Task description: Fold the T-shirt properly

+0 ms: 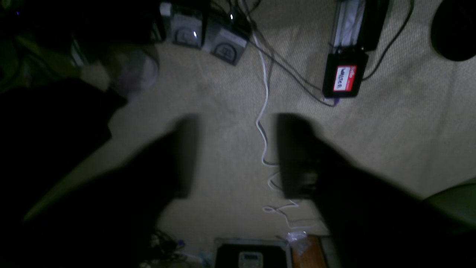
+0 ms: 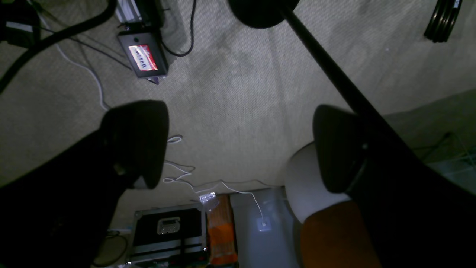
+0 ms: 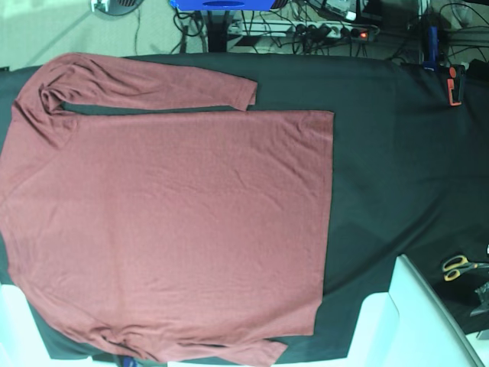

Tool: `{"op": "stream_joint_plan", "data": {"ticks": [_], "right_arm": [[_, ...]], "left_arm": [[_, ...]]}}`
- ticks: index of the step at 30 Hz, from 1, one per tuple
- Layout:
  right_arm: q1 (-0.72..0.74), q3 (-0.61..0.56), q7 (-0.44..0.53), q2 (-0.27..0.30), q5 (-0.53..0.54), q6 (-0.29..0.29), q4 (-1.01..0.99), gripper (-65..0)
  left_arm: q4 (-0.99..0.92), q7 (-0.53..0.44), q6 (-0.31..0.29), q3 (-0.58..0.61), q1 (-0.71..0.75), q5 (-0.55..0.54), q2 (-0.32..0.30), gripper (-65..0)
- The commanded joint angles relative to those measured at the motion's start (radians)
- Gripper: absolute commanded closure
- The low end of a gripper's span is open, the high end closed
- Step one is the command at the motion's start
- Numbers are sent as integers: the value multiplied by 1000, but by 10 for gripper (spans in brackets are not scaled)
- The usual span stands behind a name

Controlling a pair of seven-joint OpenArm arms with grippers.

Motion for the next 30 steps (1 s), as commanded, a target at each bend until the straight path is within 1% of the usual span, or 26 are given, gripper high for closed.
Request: {"op": "stream_joint_plan", "data": {"ticks": [1,2,5,6,7,10,12,14,15,16,17,18,19,20,21,22,23,24,25,26,27,28,29,30], "right_arm": [[-18,3,-2,9,-1,-5,15,-507],[-27,3,-2,9,1,-5,29,-416],[-33,4,-5,9,2,-5,48,-47],[-33,4,-5,9,2,-5,48,0],[-33,6,-4,9,4,-5,48,-14],[-33,9,-2,9,6,-5,49,-216],[-33,9,-7,9,6,-5,49,-408],[-33,6,-7,9,4,-5,49,-560],[-33,6,-7,9,2,-5,49,-621],[-33,4,-7,9,1,-5,49,-642],[-33,4,-7,9,1,-5,49,-618],[-33,4,-7,9,1,-5,49,-558],[-33,4,-7,9,1,-5,49,-449],[-33,4,-5,9,4,-5,49,-311],[-33,9,-4,9,4,-5,49,-150],[-33,9,-7,9,4,-5,49,-14],[-33,9,-7,9,6,-5,49,0],[-33,9,-7,9,6,-5,49,-14],[-33,6,-7,9,6,-5,49,-110],[-33,6,-7,9,6,-5,49,-224],[-33,6,-4,9,4,-5,49,-317],[-33,6,-2,9,2,-5,49,-389],[-33,4,-2,9,1,-5,49,-395],[-33,4,-2,9,1,-5,49,-339]], "left_arm": [[1,-3,0,1,15,1,-9,-388],[1,-3,0,1,17,-1,-9,-388],[1,-3,0,1,20,-1,-7,-390],[1,-3,0,1,20,-1,-7,-390],[1,-3,0,1,20,-1,-7,-390],[1,-3,0,1,20,-1,-7,-390],[1,-3,0,1,20,-2,-7,-390],[1,-3,0,0,20,-2,-7,-390],[1,-3,0,0,20,-2,-7,-390],[1,-3,0,0,20,-2,-6,-390],[1,-3,0,0,20,-2,-6,-390],[1,-3,0,0,20,-2,-6,-390],[1,-3,0,0,20,-2,-6,-390],[1,-3,0,0,20,-2,-6,-390],[1,-3,0,0,20,-2,-6,-390],[1,-3,0,0,20,-2,-6,-390],[1,-3,0,0,20,-2,-6,-390],[1,-3,0,0,20,-2,-6,-390],[1,-3,0,0,20,-2,-6,-390],[1,-3,0,0,20,-2,-6,-390],[1,-3,0,0,20,-2,-6,-390],[1,-3,0,0,20,-2,-6,-390],[1,-3,0,0,20,-2,-6,-390],[1,-3,0,0,20,-2,-6,-390]]}}
